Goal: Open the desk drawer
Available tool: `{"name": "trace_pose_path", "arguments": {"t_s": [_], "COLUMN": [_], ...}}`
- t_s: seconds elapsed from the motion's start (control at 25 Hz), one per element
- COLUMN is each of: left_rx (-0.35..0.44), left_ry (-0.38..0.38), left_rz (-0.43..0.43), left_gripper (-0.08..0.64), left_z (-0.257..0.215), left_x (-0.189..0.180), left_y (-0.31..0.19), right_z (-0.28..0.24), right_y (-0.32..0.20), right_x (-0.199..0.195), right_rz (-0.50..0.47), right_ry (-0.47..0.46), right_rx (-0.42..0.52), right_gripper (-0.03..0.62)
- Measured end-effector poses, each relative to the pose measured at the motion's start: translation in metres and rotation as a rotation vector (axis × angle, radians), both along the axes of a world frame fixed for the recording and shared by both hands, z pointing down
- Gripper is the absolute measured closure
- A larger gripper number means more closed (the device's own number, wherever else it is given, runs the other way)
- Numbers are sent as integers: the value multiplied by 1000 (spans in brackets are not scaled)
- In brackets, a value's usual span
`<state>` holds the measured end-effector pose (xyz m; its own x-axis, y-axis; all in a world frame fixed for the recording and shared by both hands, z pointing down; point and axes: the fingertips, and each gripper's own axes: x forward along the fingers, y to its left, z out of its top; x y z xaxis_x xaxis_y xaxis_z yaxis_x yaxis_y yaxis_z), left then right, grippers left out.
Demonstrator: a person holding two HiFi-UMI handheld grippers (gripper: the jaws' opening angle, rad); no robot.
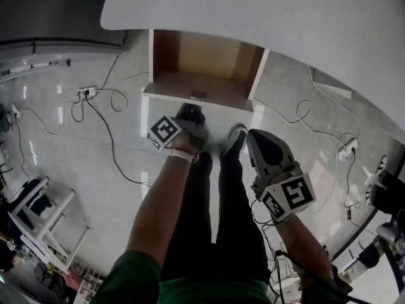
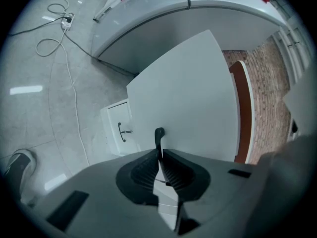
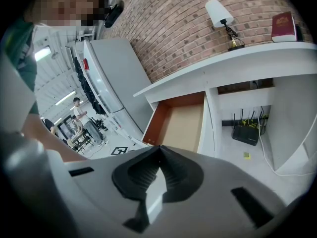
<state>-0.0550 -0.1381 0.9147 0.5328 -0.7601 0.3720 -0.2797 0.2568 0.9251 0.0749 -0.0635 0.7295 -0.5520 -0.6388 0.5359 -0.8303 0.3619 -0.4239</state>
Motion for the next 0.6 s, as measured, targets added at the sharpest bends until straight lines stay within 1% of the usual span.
{"name": "trace_pose_path", "arguments": {"t_s": [0.32, 0.52, 0.6], "left_rx": [-7, -23, -34], "left_ry": [-9, -45, -62], "left_rz": [-6, 23, 29], "left_gripper": [534, 531, 511], "left_z": [2, 5, 6], "left_x": [1, 0, -2], "left_y": [-2, -1, 1], "right_z": [-2, -2, -3], "right_y": [-1, -1, -2], "right_x": [2, 0, -2], "right_rz": [3, 1, 0], "right_ry": [-2, 2, 3], "right_rx": [8, 6, 6], "right_gripper": [592, 592, 592]}}
